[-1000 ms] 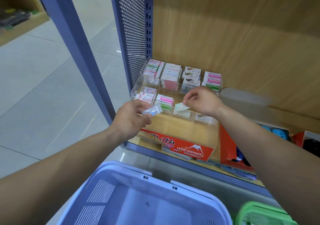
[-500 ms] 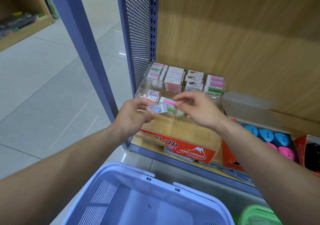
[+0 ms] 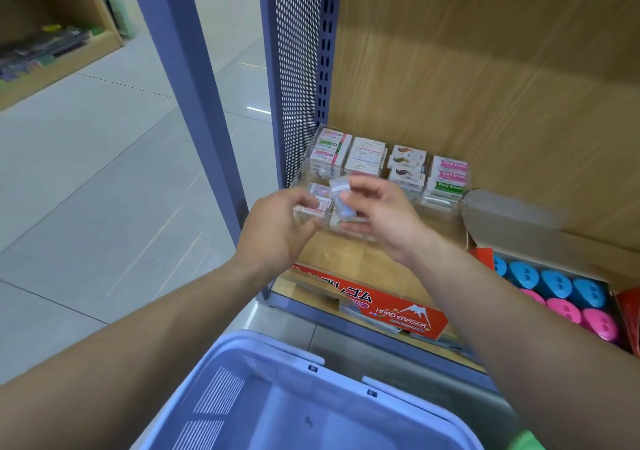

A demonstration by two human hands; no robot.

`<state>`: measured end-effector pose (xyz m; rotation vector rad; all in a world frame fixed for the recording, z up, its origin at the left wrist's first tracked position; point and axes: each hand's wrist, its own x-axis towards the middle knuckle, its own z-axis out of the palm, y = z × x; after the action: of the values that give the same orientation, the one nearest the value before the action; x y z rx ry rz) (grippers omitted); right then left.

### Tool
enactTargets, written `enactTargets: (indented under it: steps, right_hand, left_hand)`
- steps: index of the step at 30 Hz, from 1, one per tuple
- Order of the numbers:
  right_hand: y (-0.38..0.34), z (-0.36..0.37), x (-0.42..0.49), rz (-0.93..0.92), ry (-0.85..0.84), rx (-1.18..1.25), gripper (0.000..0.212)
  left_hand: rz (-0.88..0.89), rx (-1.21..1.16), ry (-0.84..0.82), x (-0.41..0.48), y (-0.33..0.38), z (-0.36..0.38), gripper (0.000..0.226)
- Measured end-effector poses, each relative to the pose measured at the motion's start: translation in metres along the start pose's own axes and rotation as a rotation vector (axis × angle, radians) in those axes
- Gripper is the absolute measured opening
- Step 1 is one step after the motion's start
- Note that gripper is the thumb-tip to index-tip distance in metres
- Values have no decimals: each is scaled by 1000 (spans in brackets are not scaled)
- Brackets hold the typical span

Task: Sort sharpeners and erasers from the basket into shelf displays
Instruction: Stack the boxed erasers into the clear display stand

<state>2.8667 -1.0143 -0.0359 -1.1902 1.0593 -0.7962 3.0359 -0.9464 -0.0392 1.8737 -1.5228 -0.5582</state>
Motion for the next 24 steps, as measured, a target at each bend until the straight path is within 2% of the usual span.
enactTargets:
  steps: [2, 4, 6, 9, 15, 19, 21, 24]
  right_hand:
    - [-5, -3, 18, -75, 118, -193, 18]
    - [-9, -4, 39, -176, 177, -428, 17]
    - [-11, 1, 57, -231, 156, -622, 15]
    - [-13, 13, 73, -202, 139, -818, 10]
    - [-12, 24, 86, -207, 129, -1171, 8]
    - [-3, 26, 86, -177, -5, -1224, 7]
    - [0, 27, 83, -180, -42, -1240, 15]
    - [-2, 26, 69, -200, -40, -1130, 22]
  left_hand:
    - [92, 178, 31, 3, -4, -2, 39]
    - [52, 168, -2, 5, -9, 0, 57]
    - [-38, 114, -66, 5, -14, 5, 67]
    - [-99, -13, -115, 4, -25, 9, 74]
    - [-96, -49, -111, -1, -31, 11, 80]
    - [-106, -51, -119, -4, -33, 12, 85]
    - [-120, -56, -137, -5, -33, 12, 87]
    - [-127, -105, -173, -2, -31, 8, 86]
